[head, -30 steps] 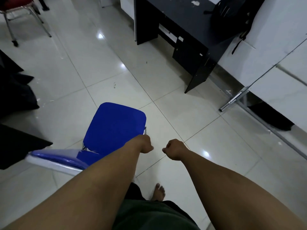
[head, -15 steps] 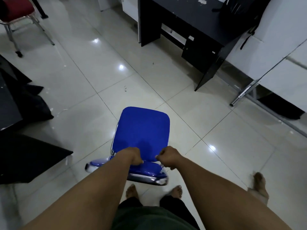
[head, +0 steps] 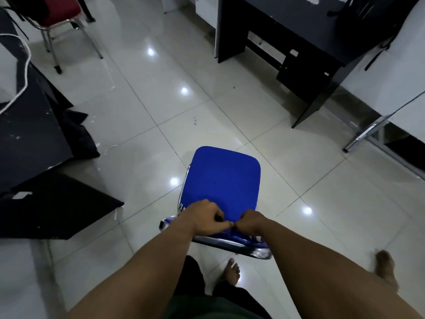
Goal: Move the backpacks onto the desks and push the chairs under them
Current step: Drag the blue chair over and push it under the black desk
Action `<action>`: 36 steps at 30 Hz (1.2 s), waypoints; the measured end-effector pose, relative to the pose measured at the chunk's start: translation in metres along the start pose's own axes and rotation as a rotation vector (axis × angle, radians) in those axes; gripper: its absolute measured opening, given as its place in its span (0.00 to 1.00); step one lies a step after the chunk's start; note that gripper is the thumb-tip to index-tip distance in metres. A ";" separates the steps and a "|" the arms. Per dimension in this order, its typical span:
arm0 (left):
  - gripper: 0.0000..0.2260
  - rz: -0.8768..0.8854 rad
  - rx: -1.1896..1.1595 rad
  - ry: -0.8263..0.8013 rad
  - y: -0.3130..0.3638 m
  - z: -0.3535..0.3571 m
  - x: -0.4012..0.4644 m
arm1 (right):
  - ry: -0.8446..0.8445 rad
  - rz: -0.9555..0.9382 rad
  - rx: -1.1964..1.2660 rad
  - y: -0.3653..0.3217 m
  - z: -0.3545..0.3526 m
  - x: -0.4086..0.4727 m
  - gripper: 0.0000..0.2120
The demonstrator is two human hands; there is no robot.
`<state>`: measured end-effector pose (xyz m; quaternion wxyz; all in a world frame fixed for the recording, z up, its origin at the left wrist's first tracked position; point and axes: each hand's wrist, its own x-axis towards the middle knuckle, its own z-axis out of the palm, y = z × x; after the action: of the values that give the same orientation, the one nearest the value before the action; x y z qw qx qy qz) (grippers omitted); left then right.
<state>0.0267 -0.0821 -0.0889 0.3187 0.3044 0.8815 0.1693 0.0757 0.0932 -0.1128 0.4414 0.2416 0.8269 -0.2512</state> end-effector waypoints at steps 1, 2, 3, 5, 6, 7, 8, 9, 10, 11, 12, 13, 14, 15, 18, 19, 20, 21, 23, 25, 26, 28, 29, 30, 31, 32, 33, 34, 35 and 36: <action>0.24 0.035 0.019 0.002 -0.002 -0.002 -0.002 | 0.030 0.021 -0.012 -0.003 0.007 0.001 0.13; 0.24 0.077 0.032 -0.007 -0.003 -0.003 -0.004 | 0.072 0.055 -0.017 -0.005 0.012 0.002 0.14; 0.24 0.123 0.050 -0.029 -0.006 -0.004 -0.005 | 0.111 0.094 -0.016 -0.009 0.018 0.002 0.15; 0.25 0.200 0.082 -0.089 -0.013 -0.007 -0.007 | 0.191 0.164 -0.025 -0.016 0.025 0.002 0.13; 0.26 0.227 0.093 -0.120 -0.019 -0.010 -0.008 | 0.220 0.175 -0.020 -0.021 0.028 0.002 0.12; 0.28 0.250 0.100 -0.136 -0.025 -0.013 -0.008 | 0.243 0.168 -0.022 -0.025 0.029 0.003 0.12; 0.28 0.279 0.112 -0.136 -0.030 -0.015 -0.010 | 0.264 0.153 -0.025 -0.027 0.030 0.003 0.11; 0.29 0.318 0.131 -0.131 -0.034 -0.017 -0.012 | 0.288 0.145 -0.029 -0.030 0.031 0.003 0.11; 0.28 0.363 0.154 -0.124 -0.036 -0.018 -0.016 | 0.309 0.144 -0.031 -0.032 0.032 0.001 0.09; 0.28 0.406 0.177 -0.114 -0.039 -0.019 -0.021 | 0.330 0.151 -0.029 -0.033 0.034 -0.001 0.08; 0.28 0.437 0.196 -0.100 -0.042 -0.018 -0.025 | 0.351 0.160 -0.020 -0.034 0.035 -0.002 0.06; 0.27 0.455 0.212 -0.091 -0.044 -0.017 -0.028 | 0.372 0.166 0.001 -0.034 0.036 -0.003 0.05; 0.28 0.468 0.231 -0.087 -0.046 -0.017 -0.030 | 0.394 0.164 0.035 -0.033 0.038 -0.005 0.04; 0.28 0.473 0.251 -0.080 -0.047 -0.017 -0.032 | 0.413 0.147 0.071 -0.032 0.040 -0.007 0.02; 0.29 0.462 0.330 -0.054 -0.041 -0.015 -0.033 | 0.433 0.030 0.109 -0.025 0.040 -0.012 0.12; 0.28 0.449 0.341 -0.047 -0.037 -0.013 -0.034 | 0.413 -0.021 0.088 -0.021 0.041 -0.017 0.18; 0.27 0.431 0.344 -0.030 -0.035 -0.010 -0.036 | 0.386 -0.071 0.069 -0.017 0.041 -0.022 0.24; 0.26 0.413 0.342 -0.012 -0.034 -0.007 -0.037 | 0.359 -0.116 0.059 -0.012 0.042 -0.029 0.30; 0.24 0.363 0.319 0.023 -0.035 -0.002 -0.041 | 0.337 -0.195 0.057 -0.002 0.046 -0.042 0.37; 0.22 0.330 0.301 0.066 -0.034 0.005 -0.045 | 0.392 -0.263 -0.008 0.011 0.052 -0.055 0.39; 0.22 0.310 0.298 0.090 -0.035 0.008 -0.047 | 0.421 -0.309 -0.058 0.014 0.054 -0.060 0.39; 0.23 0.228 0.316 0.152 -0.037 0.012 -0.050 | 0.438 -0.398 -0.178 0.018 0.058 -0.068 0.38; 0.25 0.176 0.324 0.174 -0.037 0.013 -0.051 | 0.438 -0.421 -0.247 0.021 0.060 -0.070 0.37; 0.26 0.140 0.323 0.173 -0.038 0.013 -0.050 | 0.445 -0.429 -0.316 0.024 0.060 -0.069 0.34; 0.26 0.124 0.309 0.139 -0.039 0.013 -0.050 | 0.463 -0.425 -0.376 0.025 0.060 -0.067 0.29; 0.25 0.122 0.290 0.089 -0.039 0.010 -0.049 | 0.484 -0.417 -0.415 0.024 0.060 -0.065 0.24; 0.24 0.120 0.273 0.033 -0.040 0.006 -0.048 | 0.495 -0.408 -0.439 0.022 0.058 -0.063 0.21; 0.25 0.121 0.266 -0.019 -0.041 0.001 -0.046 | 0.496 -0.402 -0.458 0.019 0.056 -0.062 0.19; 0.25 0.112 0.263 -0.056 -0.042 -0.004 -0.044 | 0.488 -0.409 -0.483 0.017 0.054 -0.059 0.19; 0.26 0.104 0.265 -0.080 -0.043 -0.007 -0.043 | 0.481 -0.421 -0.505 0.016 0.052 -0.057 0.19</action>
<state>0.0294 -0.1429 -0.0852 0.3013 0.3957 0.8658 0.0553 0.1452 0.0620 -0.0930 0.2200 0.0029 0.9736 -0.0612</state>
